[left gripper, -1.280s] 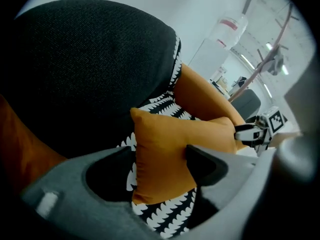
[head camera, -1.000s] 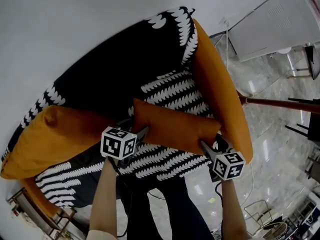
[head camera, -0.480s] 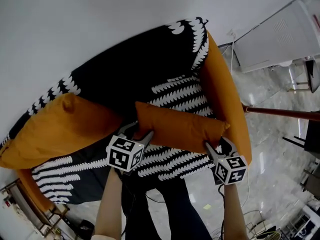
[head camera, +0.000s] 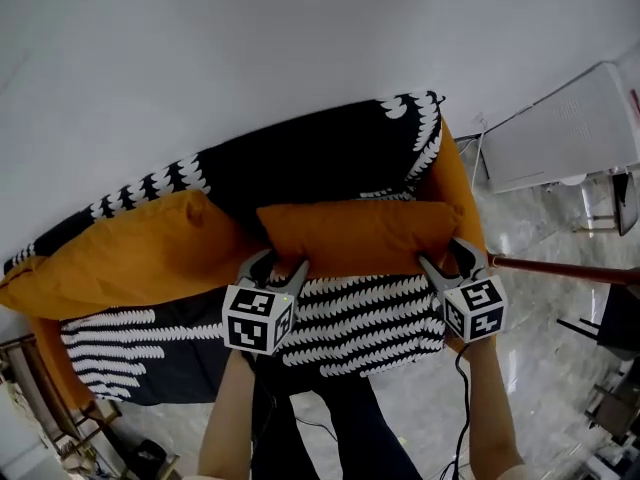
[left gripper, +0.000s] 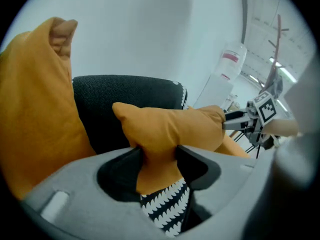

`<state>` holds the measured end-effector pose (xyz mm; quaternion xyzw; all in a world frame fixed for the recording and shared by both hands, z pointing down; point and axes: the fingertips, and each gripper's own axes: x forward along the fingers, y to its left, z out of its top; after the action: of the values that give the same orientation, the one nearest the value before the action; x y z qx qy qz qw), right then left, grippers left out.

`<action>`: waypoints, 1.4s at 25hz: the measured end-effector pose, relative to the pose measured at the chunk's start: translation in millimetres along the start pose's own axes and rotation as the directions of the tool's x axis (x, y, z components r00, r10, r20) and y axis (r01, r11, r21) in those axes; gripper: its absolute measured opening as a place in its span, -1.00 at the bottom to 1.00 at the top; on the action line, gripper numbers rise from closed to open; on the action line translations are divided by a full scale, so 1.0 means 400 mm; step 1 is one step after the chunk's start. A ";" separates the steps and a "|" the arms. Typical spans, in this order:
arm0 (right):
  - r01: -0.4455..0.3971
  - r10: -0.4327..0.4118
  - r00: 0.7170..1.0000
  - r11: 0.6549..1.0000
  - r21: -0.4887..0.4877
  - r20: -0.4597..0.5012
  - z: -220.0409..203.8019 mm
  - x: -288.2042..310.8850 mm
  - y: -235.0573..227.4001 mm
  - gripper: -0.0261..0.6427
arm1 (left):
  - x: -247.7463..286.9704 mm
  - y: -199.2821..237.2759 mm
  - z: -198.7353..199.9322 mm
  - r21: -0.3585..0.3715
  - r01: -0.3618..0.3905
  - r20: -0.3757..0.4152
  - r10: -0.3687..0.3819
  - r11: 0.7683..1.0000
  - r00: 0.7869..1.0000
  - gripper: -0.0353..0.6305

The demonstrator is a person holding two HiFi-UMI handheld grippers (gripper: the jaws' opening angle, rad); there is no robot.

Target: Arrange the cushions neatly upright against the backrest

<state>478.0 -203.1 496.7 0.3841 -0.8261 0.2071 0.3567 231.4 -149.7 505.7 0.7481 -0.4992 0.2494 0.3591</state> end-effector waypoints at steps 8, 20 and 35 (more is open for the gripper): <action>-0.042 0.037 0.999 0.975 -0.220 -0.028 0.098 0.154 -0.033 -0.15 | 0.052 0.066 -0.020 -0.016 -0.143 0.023 0.143 0.990 0.989 -0.21; -0.088 0.047 0.987 0.958 -0.272 -0.155 -0.014 0.315 -0.053 -0.15 | 0.153 0.105 -0.109 0.043 -0.186 -0.070 0.188 0.982 0.980 -0.20; -0.093 0.052 0.984 0.964 -0.248 -0.169 -0.036 0.336 -0.030 -0.12 | 0.181 0.143 -0.173 -0.095 -0.198 -0.131 0.184 0.976 0.974 -0.21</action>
<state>433.0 -266.9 607.5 0.2866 -0.8278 0.1425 0.4608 204.7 -150.4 617.7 0.6596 -0.5587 0.3008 0.4029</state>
